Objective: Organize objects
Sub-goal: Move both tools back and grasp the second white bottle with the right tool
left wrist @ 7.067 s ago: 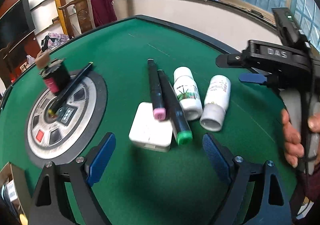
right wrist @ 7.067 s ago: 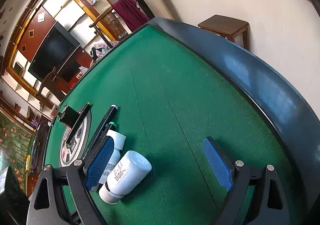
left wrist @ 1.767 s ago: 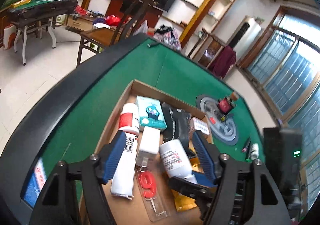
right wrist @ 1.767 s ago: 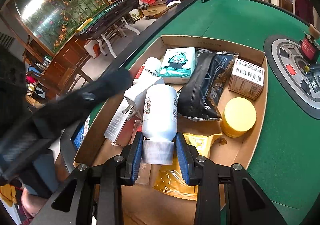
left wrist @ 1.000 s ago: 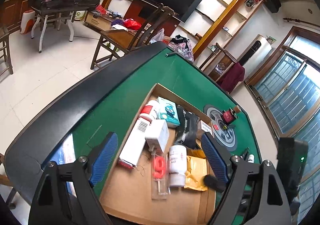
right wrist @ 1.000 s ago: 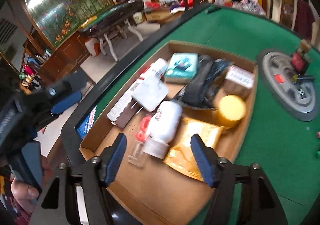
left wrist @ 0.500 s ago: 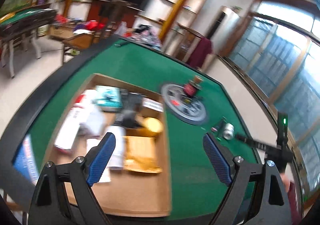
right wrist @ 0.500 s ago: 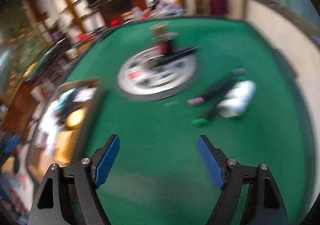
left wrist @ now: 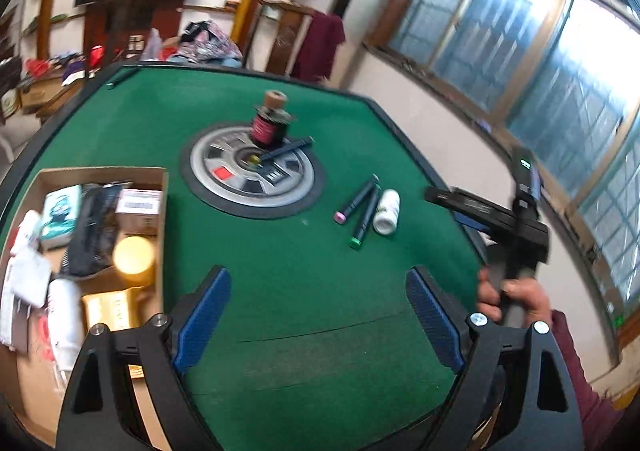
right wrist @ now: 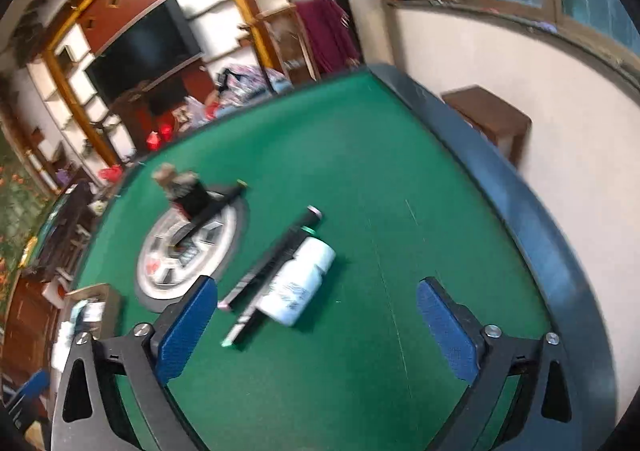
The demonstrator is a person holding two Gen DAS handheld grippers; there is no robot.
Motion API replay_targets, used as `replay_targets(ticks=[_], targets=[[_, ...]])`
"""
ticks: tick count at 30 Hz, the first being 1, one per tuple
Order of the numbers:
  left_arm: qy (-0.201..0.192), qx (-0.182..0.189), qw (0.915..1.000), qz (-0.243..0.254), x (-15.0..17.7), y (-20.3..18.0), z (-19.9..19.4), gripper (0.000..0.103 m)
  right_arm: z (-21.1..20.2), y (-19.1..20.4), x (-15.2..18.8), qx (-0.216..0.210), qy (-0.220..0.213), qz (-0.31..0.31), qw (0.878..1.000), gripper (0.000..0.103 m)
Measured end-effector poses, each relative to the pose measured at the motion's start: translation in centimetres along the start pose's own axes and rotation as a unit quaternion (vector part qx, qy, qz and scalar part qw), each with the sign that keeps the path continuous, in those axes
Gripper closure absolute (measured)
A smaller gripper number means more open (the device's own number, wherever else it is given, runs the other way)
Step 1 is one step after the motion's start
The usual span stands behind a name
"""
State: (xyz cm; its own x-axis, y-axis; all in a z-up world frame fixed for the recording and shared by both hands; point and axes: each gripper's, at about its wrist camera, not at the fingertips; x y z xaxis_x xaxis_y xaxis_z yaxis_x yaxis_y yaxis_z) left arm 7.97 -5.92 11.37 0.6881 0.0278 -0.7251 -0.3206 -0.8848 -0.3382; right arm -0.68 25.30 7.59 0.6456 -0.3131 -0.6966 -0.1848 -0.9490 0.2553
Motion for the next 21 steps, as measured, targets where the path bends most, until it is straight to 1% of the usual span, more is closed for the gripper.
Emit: replay_targets(ticks=[3,5,6,7,8,10,13,16,18,19,20,21], targets=[[0.015,0.001,0.9998,0.009,-0.3,-1.0,1.4,0.015,2.7,1.5,0.4,0.003,0.027,-0.028,0.999,0.008],[0.02,-0.002,0.9997,0.012,-0.7,-1.4,2.4,0.015,4.4,2.4,0.4,0.013,0.047,-0.049,0.998,0.018],[0.02,-0.004,0.9997,0.013,-0.8,-1.5,2.8,0.015,5.2,2.7,0.4,0.02,0.055,-0.053,0.997,0.02],[0.022,-0.007,0.9996,0.016,-1.1,-1.7,3.4,0.015,5.8,2.4,0.8,0.026,0.064,-0.053,0.996,0.031],[0.023,-0.008,0.9996,0.017,-1.2,-1.7,3.8,0.015,6.4,2.2,0.8,0.021,0.072,-0.048,0.996,0.046],[0.026,-0.009,0.9993,0.025,-1.6,-1.8,5.1,0.015,7.2,1.4,1.0,0.015,0.09,-0.038,0.995,0.065],[0.037,-0.015,0.9981,0.048,-2.5,-2.4,7.5,0.015,7.1,0.0,1.0,0.001,0.093,-0.026,0.995,0.067],[0.043,-0.01,0.9955,0.084,-3.2,-3.4,10.2,0.015,6.6,-1.4,1.1,0.017,0.079,-0.015,0.997,0.067],[0.044,-0.01,0.993,0.109,-3.8,-4.0,12.4,0.022,6.1,-2.6,1.0,0.02,0.064,-0.007,0.998,0.067],[0.047,-0.015,0.9918,0.118,-4.0,-4.2,13.5,0.03,6.1,-3.3,1.0,0.012,0.062,0.005,0.998,0.066],[0.057,-0.02,0.9904,0.124,-4.3,-4.4,15.1,0.041,6.0,-4.1,1.1,-0.004,0.055,0.018,0.998,0.066],[0.065,-0.022,0.9893,0.129,-4.5,-4.6,16.3,0.044,5.9,-4.7,1.0,-0.018,0.053,0.031,0.998,0.066]])
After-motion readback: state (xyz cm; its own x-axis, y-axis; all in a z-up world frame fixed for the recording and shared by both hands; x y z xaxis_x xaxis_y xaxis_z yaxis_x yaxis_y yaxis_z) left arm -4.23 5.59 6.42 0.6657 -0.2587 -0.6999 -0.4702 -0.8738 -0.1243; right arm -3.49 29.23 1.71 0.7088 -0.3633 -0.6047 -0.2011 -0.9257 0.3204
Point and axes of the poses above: each gripper's, at about its wrist camera, not at the fingertips, and z roughly the way its jaws point, y to its left, x to its underside, and after that the axes turned 5 degrees about -y, right-handed
